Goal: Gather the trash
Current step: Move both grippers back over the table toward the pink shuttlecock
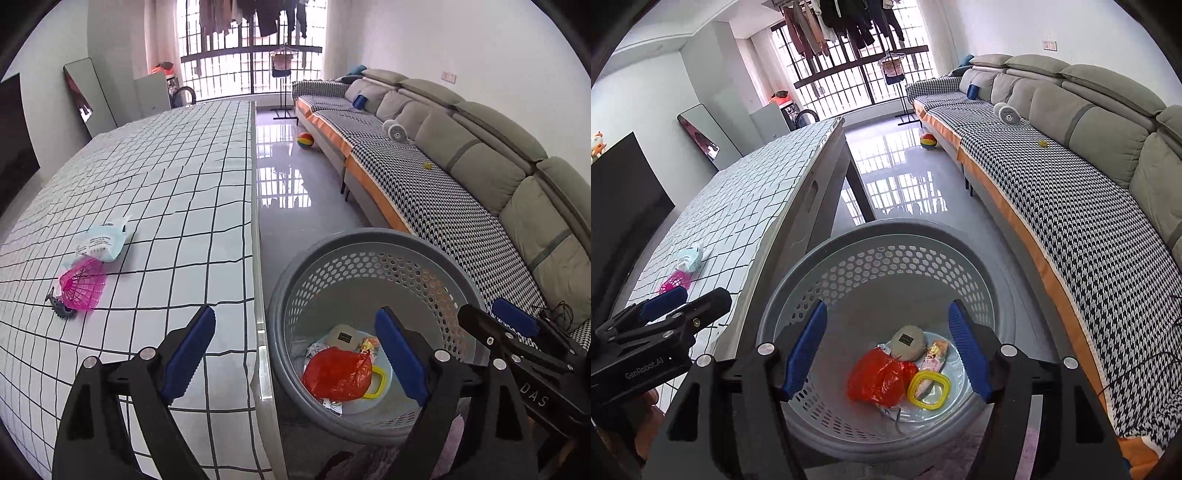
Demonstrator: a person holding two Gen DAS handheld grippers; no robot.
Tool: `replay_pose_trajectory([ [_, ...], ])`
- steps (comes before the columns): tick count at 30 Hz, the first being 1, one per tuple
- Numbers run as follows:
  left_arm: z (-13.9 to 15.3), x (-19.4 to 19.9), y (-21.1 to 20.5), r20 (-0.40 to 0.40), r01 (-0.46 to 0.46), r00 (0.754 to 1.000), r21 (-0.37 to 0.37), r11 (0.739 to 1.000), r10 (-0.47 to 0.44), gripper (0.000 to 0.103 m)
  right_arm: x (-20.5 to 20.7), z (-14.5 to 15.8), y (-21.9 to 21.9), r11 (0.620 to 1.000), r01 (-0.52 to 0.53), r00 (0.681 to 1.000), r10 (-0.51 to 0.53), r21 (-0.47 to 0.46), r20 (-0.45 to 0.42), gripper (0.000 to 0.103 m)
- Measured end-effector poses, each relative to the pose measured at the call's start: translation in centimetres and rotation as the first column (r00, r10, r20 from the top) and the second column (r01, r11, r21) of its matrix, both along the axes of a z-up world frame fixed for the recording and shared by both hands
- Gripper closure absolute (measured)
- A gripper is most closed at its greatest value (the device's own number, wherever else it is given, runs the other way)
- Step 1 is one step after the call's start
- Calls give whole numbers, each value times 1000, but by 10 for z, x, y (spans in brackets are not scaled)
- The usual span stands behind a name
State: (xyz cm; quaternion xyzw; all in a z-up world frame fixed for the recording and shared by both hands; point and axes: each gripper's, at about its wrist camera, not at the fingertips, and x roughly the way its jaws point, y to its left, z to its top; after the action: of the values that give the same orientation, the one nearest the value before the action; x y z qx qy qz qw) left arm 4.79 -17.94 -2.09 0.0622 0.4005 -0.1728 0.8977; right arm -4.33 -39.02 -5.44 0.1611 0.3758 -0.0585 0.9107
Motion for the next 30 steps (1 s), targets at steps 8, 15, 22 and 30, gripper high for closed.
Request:
replay_pose_trajectory([
  [8,9,1,17,19,-32,999,-22,999,32,7,2,7,14,999,-38,999,38,-19,16,34],
  [15,13,4,45,13,-86,996,-43,995,86,6,10,15,38,995,-93,995,94,-33,33,32],
  [22,15,9,86,17,-162,987,-52,986,163,6,22,16,69,988,-153,988,154,-33,29,32],
  [30,13,17,141,21,-256,966,-44,966,257,6,44,16,112,969,-242,969,244,-41,27,32],
])
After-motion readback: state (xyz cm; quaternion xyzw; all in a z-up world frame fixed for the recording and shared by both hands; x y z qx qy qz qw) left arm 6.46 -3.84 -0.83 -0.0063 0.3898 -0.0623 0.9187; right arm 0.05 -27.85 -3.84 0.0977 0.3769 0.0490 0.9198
